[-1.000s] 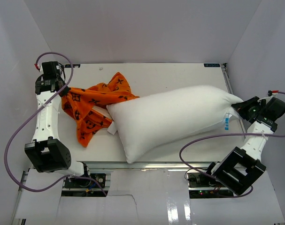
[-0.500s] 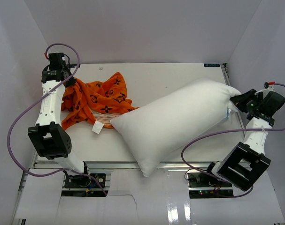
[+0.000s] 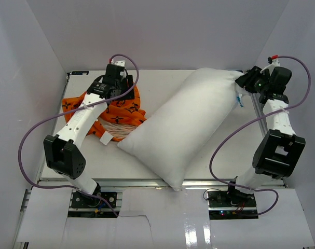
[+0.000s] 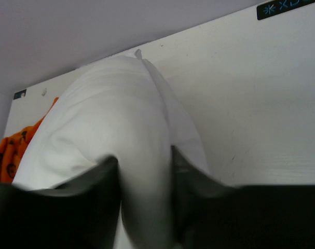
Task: Remove the pillowcase from the pillow
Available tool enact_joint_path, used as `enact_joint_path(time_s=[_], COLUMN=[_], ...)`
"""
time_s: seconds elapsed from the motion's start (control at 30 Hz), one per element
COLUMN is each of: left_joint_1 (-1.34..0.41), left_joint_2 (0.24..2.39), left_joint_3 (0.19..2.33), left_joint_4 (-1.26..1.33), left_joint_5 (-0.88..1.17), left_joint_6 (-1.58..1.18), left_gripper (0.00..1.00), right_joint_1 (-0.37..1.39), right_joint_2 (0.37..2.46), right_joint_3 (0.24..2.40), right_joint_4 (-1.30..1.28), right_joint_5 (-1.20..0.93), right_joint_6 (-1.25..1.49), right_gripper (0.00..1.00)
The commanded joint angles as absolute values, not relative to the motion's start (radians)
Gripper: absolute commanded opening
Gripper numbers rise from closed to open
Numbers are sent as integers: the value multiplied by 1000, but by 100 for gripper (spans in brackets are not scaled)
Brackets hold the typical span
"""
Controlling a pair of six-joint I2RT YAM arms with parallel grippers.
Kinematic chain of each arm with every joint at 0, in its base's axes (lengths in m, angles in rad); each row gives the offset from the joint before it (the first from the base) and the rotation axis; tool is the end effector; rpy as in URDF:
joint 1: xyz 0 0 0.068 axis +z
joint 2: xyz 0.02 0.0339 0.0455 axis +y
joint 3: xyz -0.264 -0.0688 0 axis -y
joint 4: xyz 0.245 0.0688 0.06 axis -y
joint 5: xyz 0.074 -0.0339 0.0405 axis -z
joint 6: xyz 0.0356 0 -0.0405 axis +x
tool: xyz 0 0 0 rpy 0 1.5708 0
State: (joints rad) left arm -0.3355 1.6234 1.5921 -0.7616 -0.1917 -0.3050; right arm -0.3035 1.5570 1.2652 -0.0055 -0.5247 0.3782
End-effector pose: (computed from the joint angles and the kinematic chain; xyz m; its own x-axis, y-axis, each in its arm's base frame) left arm 0.3394 -0.1112 0.3518 -0.7008 -0.0679 -0.7101 -0.0141 0.9966 -0.0813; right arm 0.3570 -0.0931 0.3338 -0.3331 0.4392 -0.8344 -0.0812 0.8683 0.4894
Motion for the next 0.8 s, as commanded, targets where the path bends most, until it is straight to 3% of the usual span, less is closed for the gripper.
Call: enact_joint_path(time_s=[0.0,0.07,0.1,0.2,0.4,0.77], left_joint_1=[-382,-397,-402,-428,-582,-894], left_joint_2=[1563,1578,1591,1643,1695,1752], left_joint_3=[1557,1533,1522,1470,1328,1359], left_joint_4=[-697,-657,-650,-635,-543,-457], left_joint_5=[-121,-78,-75,-77,-152,-224], left_joint_6=[-330,-344,-348,-365,-429,-532], left_gripper=[75,75,75,75,74,74], right_joint_1=[-284,-278,-275,-268,-221,-146], right_joint_2=[1594,1583,1563,1522,1442,1192], right_joint_3=[1381,1375,1368,1356,1330,950], right_joint_4=[83,63,57,-9,-288,-261], right_joint_5=[-486,-447,-436,-385,-216,-173], right_joint_6=[336,318,308,272,253,221], right_gripper=[54,65,79,95,97,97])
